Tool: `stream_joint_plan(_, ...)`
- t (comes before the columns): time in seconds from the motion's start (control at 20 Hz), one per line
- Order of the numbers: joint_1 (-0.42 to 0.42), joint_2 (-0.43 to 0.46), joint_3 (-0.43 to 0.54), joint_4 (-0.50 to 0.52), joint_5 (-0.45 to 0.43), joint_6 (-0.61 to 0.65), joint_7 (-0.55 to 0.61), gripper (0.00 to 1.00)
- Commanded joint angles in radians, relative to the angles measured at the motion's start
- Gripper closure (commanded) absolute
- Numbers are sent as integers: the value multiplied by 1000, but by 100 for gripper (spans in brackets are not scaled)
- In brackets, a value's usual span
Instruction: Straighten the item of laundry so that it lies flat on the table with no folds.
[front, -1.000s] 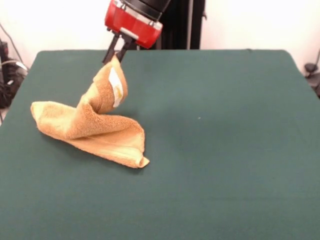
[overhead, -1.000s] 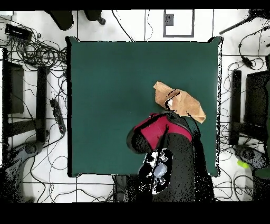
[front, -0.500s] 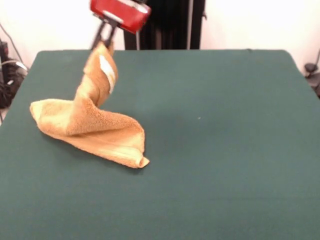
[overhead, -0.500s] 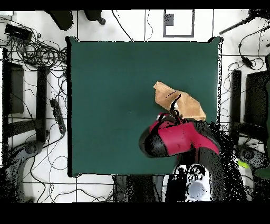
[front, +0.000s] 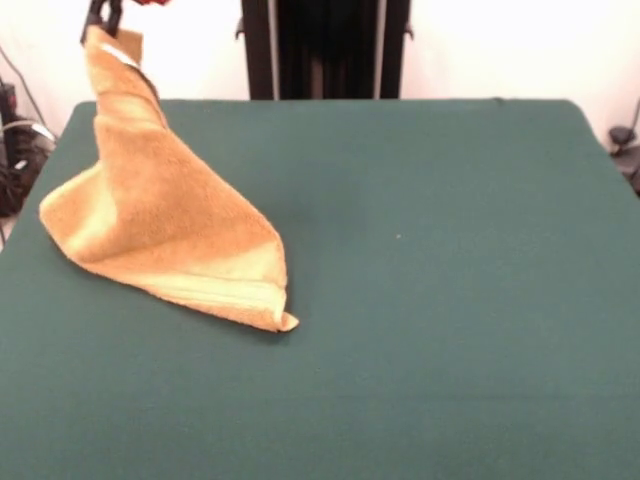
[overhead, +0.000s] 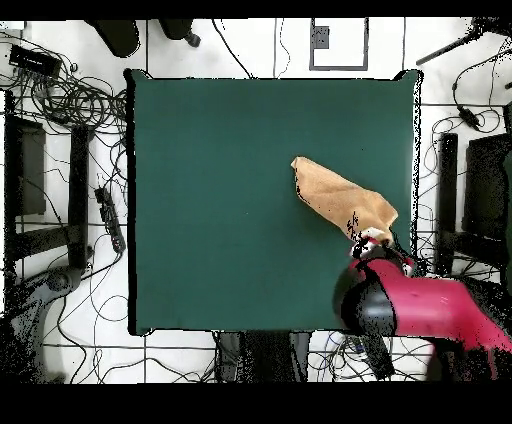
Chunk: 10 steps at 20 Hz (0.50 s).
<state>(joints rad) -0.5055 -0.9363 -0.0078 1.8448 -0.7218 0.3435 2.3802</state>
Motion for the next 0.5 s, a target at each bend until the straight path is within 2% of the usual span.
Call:
stream_joint_plan(0.05, -415, -134, 560, 308, 176, 88, -555, 100)
stream_joint_plan(0.15, -557, -131, 679, 287, 201, 156, -692, 100)
stream_joint_plan(0.25, -657, -85, 752, 227, 174, 210, -801, 100)
stream_joint_plan(0.5, -762, 25, 826, 57, 116, 330, -948, 100)
